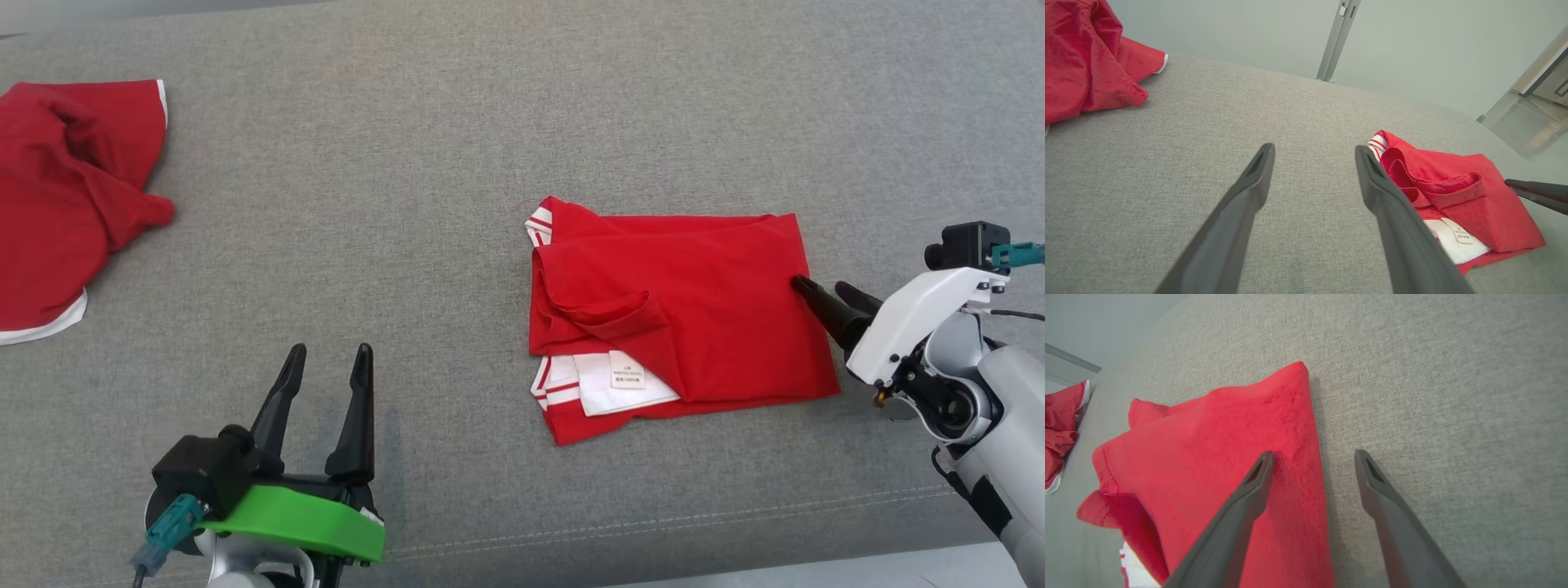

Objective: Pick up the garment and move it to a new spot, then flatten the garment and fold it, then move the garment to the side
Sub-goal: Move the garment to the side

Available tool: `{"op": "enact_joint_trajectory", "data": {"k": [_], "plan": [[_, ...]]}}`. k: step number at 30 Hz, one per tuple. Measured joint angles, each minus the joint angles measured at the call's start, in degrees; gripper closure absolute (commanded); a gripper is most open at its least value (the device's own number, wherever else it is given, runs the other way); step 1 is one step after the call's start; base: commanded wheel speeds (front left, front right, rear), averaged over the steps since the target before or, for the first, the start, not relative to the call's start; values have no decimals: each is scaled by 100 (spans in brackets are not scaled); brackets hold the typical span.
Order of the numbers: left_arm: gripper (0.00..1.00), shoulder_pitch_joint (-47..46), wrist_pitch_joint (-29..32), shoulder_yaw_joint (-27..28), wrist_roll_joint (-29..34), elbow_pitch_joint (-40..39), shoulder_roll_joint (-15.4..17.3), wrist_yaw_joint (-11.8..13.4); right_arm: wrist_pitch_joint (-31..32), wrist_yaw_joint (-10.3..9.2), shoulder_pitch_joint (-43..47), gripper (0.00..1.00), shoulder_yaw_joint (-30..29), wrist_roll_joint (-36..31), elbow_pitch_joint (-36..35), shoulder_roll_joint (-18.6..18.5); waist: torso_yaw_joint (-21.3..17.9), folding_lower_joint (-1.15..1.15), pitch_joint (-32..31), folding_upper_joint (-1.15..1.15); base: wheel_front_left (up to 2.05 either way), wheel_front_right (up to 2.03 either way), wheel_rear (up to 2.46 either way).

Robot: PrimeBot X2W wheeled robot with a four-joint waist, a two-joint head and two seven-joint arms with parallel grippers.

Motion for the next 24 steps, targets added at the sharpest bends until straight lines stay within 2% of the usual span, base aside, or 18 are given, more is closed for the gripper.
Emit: {"op": "enact_joint_trajectory", "data": {"k": [11, 12, 13, 14, 15, 17, 24], "plan": [[0, -54, 16, 40, 0, 3, 18, 0, 111, 149, 5, 0, -53, 338, 367, 236, 139, 0, 47, 0, 0, 0, 0], [0, -54, 16, 41, 0, 3, 18, 0, 127, 175, -3, 11, -54, 339, 380, 240, 144, 0, 49, 0, 0, 0, 0], [0, -54, 16, 41, 0, 3, 18, 0, 134, 181, -17, 29, -57, 349, 402, 247, 150, 0, 51, 0, 0, 0, 0], [0, -54, 16, 41, 0, 3, 18, 0, 134, 182, -30, 55, -58, 354, 421, 257, 154, 0, 54, 0, 0, 0, 0], [0, -54, 16, 43, 0, 3, 19, 0, 134, 196, -42, 71, -49, 353, 432, 260, 158, 0, 57, 0, 0, 0, 0], [0, -54, 18, 49, 0, 1, 20, 0, 134, 234, -71, 98, -40, 353, 469, 269, 163, 0, 65, 0, 0, 0, 0], [0, -55, 18, 89, 2, -1, 26, 0, 90, 291, -283, 100, -29, 282, 516, 255, 154, 0, 96, 0, 0, 0, 0]]}}
